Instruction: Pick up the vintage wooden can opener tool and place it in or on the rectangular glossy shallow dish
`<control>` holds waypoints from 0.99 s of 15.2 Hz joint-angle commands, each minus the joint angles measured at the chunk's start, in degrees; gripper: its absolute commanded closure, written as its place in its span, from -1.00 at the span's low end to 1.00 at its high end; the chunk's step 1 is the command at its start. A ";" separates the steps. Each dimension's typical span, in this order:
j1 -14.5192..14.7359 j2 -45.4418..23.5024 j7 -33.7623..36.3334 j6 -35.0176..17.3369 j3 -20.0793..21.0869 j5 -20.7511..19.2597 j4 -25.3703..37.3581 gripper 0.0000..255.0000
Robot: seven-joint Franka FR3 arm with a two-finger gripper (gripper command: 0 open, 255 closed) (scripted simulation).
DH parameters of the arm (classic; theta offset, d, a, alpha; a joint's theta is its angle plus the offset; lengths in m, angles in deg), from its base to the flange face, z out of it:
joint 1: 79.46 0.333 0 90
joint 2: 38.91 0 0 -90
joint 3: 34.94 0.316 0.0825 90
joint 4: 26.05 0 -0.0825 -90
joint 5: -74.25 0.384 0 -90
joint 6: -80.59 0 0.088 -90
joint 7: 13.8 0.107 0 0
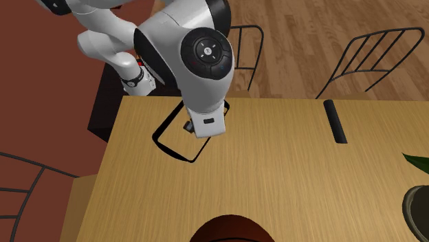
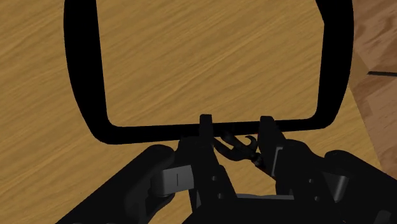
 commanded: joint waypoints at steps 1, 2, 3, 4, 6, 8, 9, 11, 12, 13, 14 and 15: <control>-1.73 5.38 -1.80 -1.29 -0.17 1.76 -6.43 1.00; -2.44 8.02 -2.76 -1.84 -0.35 2.62 -9.48 1.00; -3.07 10.62 -3.75 -2.27 -0.59 3.45 -12.38 1.00; -3.60 13.18 -4.77 -2.61 -0.90 4.25 -15.15 1.00; -4.12 16.46 -6.17 -3.66 -1.43 5.22 -19.34 1.00; -4.07 16.37 -6.26 -5.19 -1.43 5.20 -20.78 1.00; -4.06 16.31 -6.30 -5.95 -1.42 5.18 -21.49 1.00; -4.03 16.14 -6.37 -7.46 -1.39 5.14 -22.85 1.00; -4.01 16.04 -6.39 -8.22 -1.37 5.11 -23.51 1.00; -4.00 15.92 -6.42 -8.97 -1.35 5.08 -24.15 1.00; -3.98 15.80 -6.44 -9.72 -1.33 5.05 -24.78 1.00; -3.96 15.65 -6.45 -10.48 -1.31 5.01 -25.40 1.00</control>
